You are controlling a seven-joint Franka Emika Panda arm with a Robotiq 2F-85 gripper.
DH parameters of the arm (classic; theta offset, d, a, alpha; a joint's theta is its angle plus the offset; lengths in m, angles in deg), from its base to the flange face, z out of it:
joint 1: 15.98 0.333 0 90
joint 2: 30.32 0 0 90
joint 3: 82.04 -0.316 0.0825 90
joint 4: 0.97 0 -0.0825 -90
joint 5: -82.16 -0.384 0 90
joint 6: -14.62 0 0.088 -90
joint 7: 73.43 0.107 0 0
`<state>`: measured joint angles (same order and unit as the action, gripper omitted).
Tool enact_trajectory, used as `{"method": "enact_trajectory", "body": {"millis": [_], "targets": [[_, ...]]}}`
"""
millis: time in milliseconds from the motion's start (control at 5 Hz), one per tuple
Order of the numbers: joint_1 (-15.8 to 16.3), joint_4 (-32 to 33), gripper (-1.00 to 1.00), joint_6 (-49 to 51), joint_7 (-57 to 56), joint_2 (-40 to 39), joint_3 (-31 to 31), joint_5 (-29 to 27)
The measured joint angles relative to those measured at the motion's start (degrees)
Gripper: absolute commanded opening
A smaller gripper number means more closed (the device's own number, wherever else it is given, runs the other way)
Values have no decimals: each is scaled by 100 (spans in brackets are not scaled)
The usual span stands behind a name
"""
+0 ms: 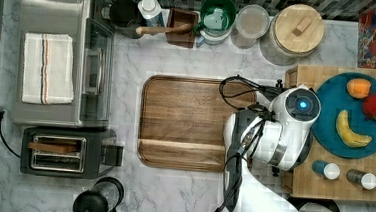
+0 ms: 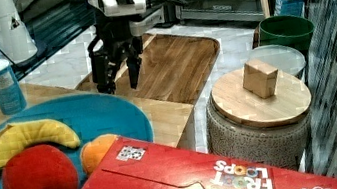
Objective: Open the drawer.
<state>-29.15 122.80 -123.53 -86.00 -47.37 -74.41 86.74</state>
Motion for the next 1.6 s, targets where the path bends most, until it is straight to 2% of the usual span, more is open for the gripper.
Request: {"method": "enact_trajectory", "body": {"millis": [1000, 1400, 1600], "targets": [[-56, -213, 100, 431, 98, -28, -30, -277], [-55, -201, 100, -48, 350, -141, -48, -925], [75, -179, 100, -25, 786, -133, -112, -960]]}}
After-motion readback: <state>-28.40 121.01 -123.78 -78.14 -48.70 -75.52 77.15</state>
